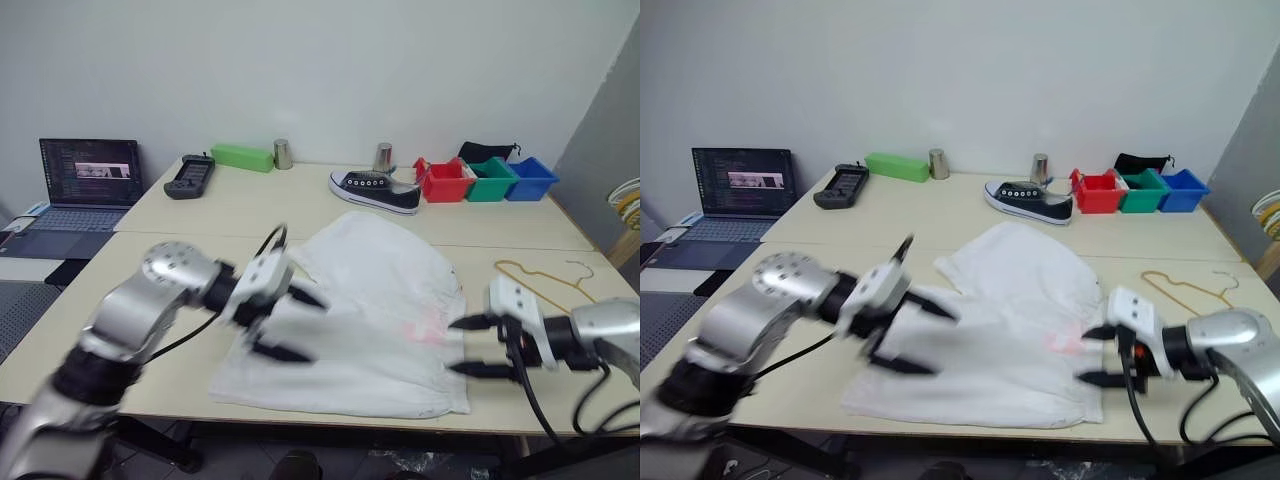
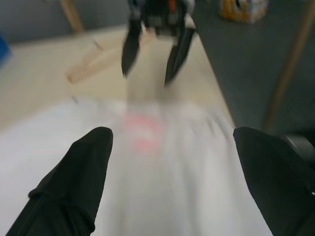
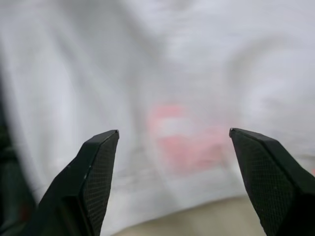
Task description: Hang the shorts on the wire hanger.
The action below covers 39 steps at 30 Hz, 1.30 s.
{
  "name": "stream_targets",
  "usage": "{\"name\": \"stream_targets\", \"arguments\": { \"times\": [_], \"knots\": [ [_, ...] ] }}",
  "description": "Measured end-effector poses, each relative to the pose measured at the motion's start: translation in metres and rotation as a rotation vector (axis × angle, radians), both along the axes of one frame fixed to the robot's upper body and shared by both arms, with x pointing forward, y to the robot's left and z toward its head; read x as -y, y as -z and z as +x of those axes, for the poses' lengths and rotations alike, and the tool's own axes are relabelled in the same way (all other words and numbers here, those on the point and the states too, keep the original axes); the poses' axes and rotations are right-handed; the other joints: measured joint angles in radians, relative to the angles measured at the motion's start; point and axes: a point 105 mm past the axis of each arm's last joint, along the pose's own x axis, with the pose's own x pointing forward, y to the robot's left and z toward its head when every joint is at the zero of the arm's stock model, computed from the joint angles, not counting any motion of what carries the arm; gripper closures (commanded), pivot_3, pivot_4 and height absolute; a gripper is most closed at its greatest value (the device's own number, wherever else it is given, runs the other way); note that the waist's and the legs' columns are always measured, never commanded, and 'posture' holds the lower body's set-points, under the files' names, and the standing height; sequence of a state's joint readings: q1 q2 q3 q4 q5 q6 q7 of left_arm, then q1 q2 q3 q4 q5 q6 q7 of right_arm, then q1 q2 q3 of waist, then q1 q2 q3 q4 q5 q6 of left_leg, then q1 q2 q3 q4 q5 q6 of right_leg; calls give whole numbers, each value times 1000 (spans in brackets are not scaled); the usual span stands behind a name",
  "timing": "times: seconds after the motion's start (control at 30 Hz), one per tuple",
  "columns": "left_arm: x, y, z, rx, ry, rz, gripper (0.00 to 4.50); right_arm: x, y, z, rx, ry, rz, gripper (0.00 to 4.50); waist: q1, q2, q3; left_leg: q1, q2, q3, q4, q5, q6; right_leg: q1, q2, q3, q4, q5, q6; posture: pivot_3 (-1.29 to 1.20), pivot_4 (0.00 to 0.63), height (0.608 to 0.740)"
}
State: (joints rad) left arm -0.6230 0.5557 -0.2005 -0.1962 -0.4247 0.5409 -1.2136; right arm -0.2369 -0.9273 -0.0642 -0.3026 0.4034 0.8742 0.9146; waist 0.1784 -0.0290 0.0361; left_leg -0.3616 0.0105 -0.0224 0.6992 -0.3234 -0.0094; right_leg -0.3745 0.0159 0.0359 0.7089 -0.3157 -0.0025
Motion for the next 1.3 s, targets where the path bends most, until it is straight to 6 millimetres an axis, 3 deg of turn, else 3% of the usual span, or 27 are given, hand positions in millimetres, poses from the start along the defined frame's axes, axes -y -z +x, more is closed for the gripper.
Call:
{"name": "stream_targets", "arguments": {
  "times": [0.07, 0.17, 0.23, 0.37, 0.57, 0.73, 1.0, 1.3],
  "knots": [
    [8, 1, 11, 12, -66, -34, 333, 27, 0, 23, 43, 187, -23, 697, -10, 0, 0, -1, 0, 1, -1, 0, 0, -3, 0, 4, -1, 0, 0, 202, 0, 740],
    [36, 12, 16, -4, -83, -85, 333, 98, -1, 54, 114, 528, -127, 697, -17, 1, -1, -3, 0, 3, -1, 0, 0, -6, -1, 6, 0, 0, 0, 182, 0, 740],
    [49, 19, 11, -13, -56, -92, 333, 120, -3, 64, 124, 612, -135, 697, -22, 1, -1, -3, 1, 4, -2, 0, 0, -7, -1, 7, 0, 0, 0, 175, 0, 740],
    [59, 23, 9, -31, -41, -110, 333, 138, 10, 77, 75, 665, -132, 697, -49, 2, -1, -1, 1, 4, -2, 0, 0, -6, 0, 7, 3, 0, -1, 179, 0, 740],
    [63, 26, 4, -39, -18, -101, 333, 157, 45, 73, -91, 746, -107, 697, -79, 6, -2, -1, 1, 5, -2, 1, 0, -6, 0, 8, 4, 0, -2, 212, 0, 740],
    [59, 31, -4, -53, -8, -83, 333, 164, 54, 67, -163, 799, -56, 697, -80, 6, -2, -1, 1, 5, -3, 1, 0, -6, 0, 8, 4, -1, -2, 241, 0, 740],
    [57, 29, -10, -40, -7, -73, 333, 155, 60, 67, -224, 817, 35, 697, -67, 6, -2, -1, 1, 5, -2, 1, 0, -6, 0, 8, 3, -1, -2, 275, 0, 740],
    [56, 27, -13, -47, -13, -72, 333, 171, 73, 59, -171, 786, -180, 697, -50, 7, -2, -1, 1, 5, -2, 1, 0, -6, 0, 9, 3, -1, -2, 292, 0, 740]
  ]
}}
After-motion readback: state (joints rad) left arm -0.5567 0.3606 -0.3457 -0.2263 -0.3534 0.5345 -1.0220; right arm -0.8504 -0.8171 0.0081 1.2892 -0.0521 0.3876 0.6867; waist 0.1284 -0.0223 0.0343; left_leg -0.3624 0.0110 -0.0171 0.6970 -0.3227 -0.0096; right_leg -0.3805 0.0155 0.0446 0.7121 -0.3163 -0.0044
